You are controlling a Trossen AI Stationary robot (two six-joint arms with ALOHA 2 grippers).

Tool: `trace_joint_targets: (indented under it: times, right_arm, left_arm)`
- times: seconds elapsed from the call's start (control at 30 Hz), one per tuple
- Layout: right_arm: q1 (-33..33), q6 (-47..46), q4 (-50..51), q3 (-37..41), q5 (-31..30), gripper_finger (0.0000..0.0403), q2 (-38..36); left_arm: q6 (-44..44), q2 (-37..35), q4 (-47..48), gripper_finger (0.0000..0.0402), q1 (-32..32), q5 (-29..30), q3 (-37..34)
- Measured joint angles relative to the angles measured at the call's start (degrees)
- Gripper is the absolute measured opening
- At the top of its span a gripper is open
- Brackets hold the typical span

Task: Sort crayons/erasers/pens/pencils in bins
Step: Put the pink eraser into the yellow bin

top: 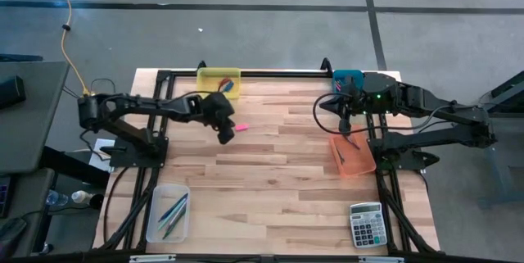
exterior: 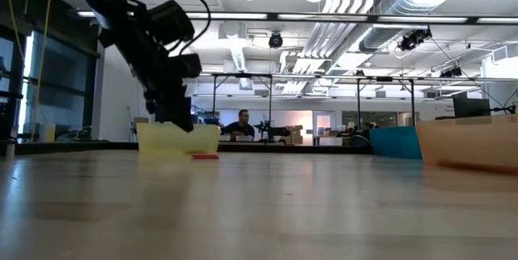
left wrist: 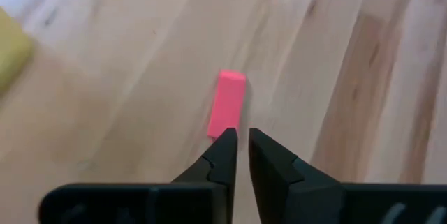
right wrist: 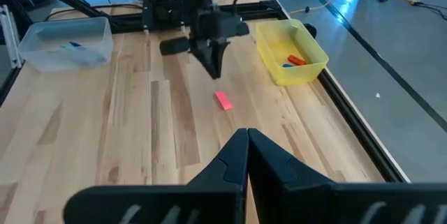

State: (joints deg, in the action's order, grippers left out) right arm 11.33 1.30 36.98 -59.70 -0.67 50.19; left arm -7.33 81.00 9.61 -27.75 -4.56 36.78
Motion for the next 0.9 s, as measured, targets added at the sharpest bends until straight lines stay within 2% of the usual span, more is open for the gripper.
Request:
trace_joint_targets:
  times: [0.33, 0.6, 0.73, 0.9]
  right_arm:
    - [0.00, -1.33, -1.38, 0.00, -0.44, 0.0000, 0.00]
    - [0.00, -2.40, -1.40, 0.00, -0.44, 0.0000, 0.00]
    - [0.00, -2.39, -1.56, 0.00, -0.85, 0.0000, 0.00]
    - [0.00, -2.38, -1.63, 0.00, -2.36, 0.0000, 0.00]
  left_arm:
    - [0.32, 10.21, -5.98, 0.0103, 1.69, 1.03, -0.09]
    - [1.59, 11.97, -6.88, 0.0151, 1.80, 3.79, 0.00]
    - [1.67, 12.19, -7.82, 0.0154, 1.78, 8.46, 0.02]
    - [1.48, 12.30, -8.85, 0.0134, 1.47, 14.82, -0.01]
